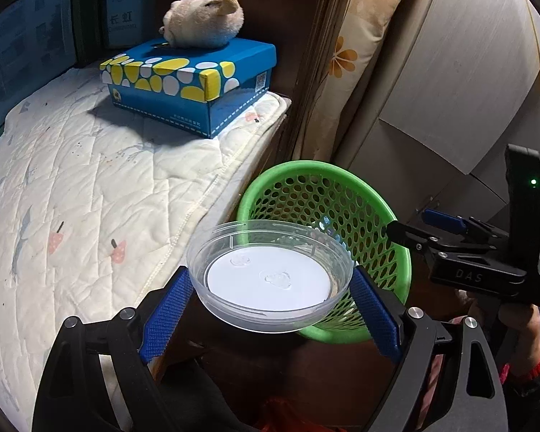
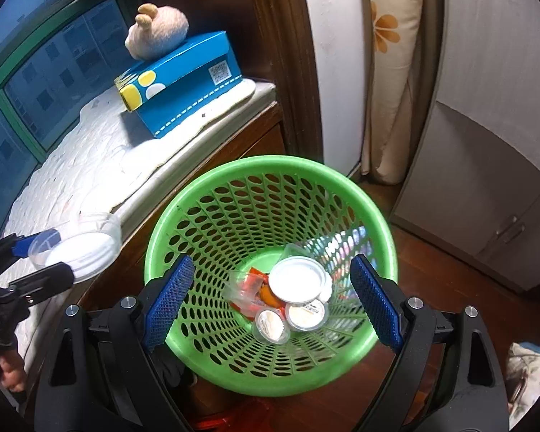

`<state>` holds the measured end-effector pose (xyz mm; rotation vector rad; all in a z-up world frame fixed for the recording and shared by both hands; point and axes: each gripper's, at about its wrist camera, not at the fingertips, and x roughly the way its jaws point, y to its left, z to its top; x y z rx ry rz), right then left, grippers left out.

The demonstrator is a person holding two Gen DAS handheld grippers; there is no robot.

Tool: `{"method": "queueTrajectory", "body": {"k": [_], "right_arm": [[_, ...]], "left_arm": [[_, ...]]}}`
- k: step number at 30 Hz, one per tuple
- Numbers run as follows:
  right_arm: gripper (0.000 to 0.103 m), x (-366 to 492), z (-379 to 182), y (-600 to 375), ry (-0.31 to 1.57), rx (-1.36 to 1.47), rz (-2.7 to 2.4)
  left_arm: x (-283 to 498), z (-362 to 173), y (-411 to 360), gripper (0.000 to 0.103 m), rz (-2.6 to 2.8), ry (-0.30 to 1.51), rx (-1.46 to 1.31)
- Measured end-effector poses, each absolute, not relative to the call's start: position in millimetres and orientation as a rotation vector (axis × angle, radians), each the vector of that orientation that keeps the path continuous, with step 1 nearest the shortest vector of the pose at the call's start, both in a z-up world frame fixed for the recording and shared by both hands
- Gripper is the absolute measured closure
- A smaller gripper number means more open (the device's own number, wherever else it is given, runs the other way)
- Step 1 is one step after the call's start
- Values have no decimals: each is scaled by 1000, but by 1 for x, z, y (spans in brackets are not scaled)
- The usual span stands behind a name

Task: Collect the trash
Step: 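Open the left gripper over the basket, dropping the clear lid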

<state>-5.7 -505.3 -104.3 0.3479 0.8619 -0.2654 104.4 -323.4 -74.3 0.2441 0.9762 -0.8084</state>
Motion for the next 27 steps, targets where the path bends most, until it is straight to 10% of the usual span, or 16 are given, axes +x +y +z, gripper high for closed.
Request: {"method": "queueTrajectory", "body": {"k": [27], "right_arm": [[15,-38,-113,-512,840,442,-278]], "left_arm": [[102,-109,-376,13,-858,1069,285]]}}
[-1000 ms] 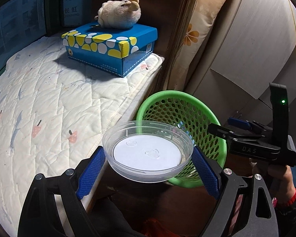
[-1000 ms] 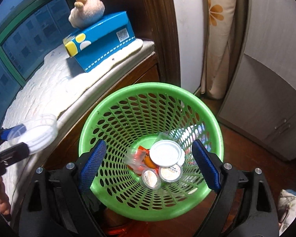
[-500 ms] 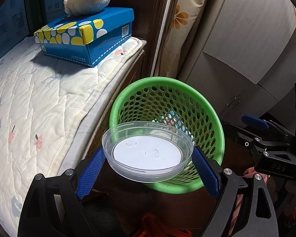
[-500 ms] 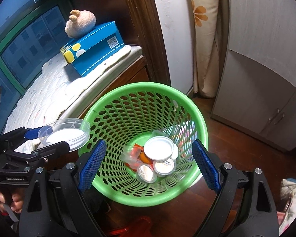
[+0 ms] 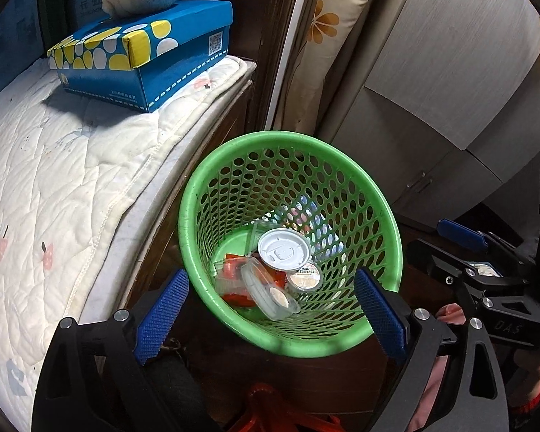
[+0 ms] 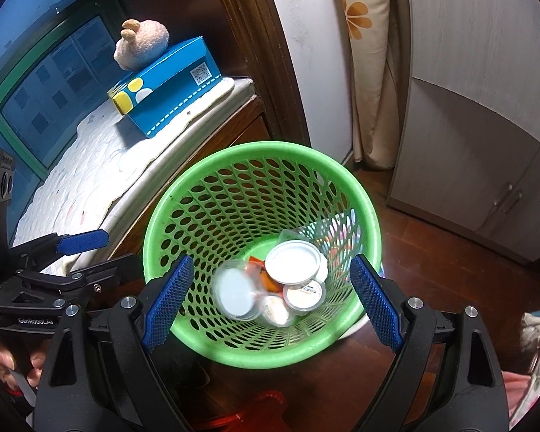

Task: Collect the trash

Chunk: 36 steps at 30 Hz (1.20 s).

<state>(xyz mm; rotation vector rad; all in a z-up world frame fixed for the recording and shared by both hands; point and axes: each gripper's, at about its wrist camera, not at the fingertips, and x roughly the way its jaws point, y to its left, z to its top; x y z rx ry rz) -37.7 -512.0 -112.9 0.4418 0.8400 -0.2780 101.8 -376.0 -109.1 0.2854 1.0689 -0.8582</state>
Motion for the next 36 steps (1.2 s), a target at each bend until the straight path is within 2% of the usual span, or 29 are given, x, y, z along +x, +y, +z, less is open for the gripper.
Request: {"method": "queueTrajectory", "body": {"k": [14,24,36], "right_arm": [[15,-31,-97,-482,817,422,-219],[15,-13,-82,-440,811,383,-136],[15,11,-61,-387,795,334,-40]], "left_arm": [[99,-78,-330,12,-790,984,261],[101,-53,-273,7,-661,904,224],[110,-31,-190,7,-457,849,144]]}}
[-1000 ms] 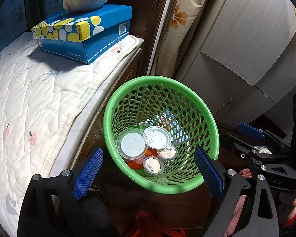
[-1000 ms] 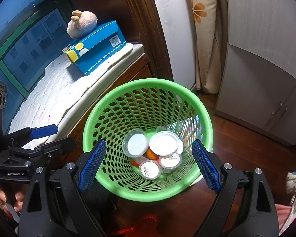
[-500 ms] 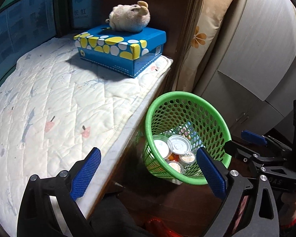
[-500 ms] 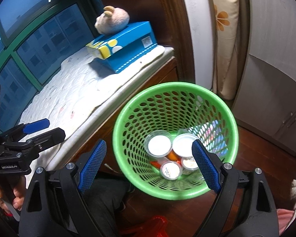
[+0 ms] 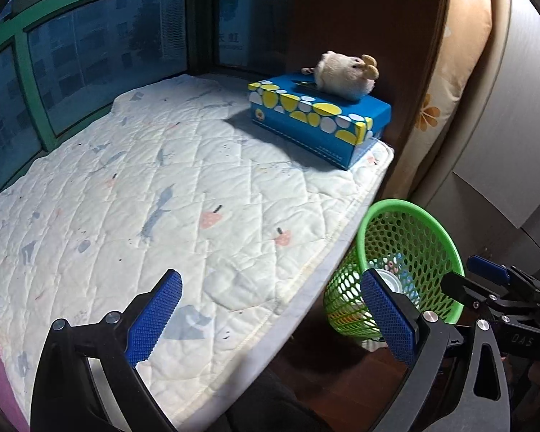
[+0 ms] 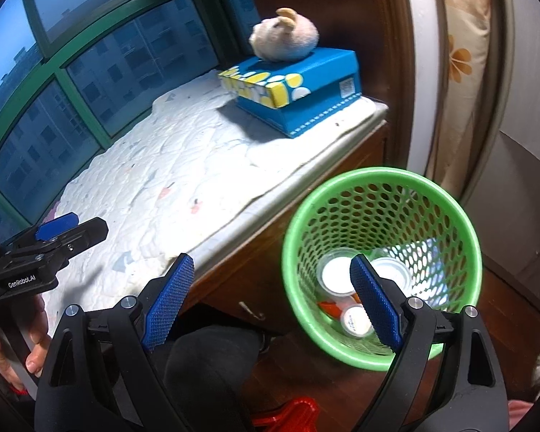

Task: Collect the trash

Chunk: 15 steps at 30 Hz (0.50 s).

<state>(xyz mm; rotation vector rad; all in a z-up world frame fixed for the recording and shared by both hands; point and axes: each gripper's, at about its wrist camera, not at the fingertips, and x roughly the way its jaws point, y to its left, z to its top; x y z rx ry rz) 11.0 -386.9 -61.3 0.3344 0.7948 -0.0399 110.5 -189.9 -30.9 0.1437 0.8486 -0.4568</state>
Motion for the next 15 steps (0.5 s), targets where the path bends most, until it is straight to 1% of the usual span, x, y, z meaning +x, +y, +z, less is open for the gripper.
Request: {"method": "queueTrajectory", "body": {"k": [4,15], "right_arm": [[15,19,-55,-368,792,316,-8],[14,33,-33,-321,768,265,59]], "left_arm": [[108,-23,-159,7,-386,811,138],[103,-10,-88,7,-278,800,59]]}}
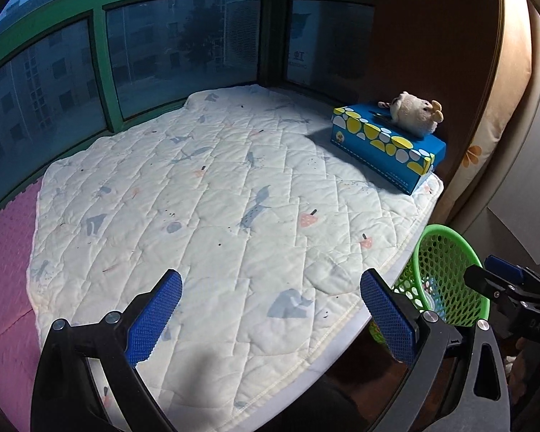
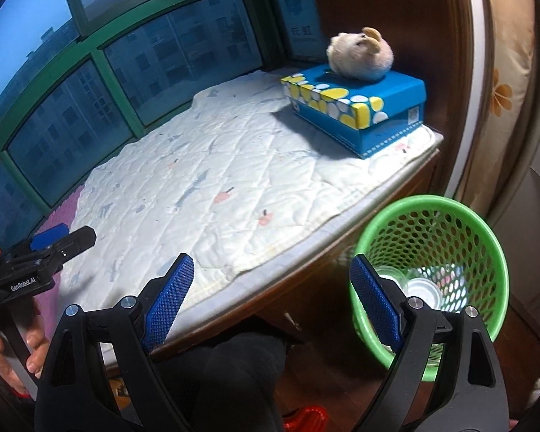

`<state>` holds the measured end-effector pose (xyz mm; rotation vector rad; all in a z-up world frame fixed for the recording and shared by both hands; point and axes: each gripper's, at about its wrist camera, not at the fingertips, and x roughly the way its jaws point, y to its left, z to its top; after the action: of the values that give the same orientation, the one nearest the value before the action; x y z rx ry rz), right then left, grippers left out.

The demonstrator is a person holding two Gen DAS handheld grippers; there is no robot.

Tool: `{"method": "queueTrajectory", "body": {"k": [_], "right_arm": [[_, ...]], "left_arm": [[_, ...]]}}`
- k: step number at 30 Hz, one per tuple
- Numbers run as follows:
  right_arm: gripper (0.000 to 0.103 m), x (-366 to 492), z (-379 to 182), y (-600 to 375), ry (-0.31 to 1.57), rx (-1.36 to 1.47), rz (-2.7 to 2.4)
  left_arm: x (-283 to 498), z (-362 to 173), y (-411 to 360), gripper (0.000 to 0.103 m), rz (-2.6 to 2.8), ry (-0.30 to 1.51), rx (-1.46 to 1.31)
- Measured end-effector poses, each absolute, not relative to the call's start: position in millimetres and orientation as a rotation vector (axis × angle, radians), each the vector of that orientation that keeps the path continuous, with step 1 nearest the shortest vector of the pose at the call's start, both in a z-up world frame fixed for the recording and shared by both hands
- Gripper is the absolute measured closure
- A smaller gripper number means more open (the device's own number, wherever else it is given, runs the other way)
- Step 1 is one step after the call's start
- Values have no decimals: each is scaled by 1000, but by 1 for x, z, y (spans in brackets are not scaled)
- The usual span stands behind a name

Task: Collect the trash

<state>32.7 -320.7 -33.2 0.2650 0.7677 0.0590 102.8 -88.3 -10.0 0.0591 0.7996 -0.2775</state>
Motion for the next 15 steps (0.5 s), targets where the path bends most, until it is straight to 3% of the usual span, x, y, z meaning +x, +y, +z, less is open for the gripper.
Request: {"method": "queueTrajectory", "body": {"k": [15], "right_arm": [[9,30,-23,-265,740,204,115]], "left_arm": [[79,-5,-23,7,-191,778,-48]]}}
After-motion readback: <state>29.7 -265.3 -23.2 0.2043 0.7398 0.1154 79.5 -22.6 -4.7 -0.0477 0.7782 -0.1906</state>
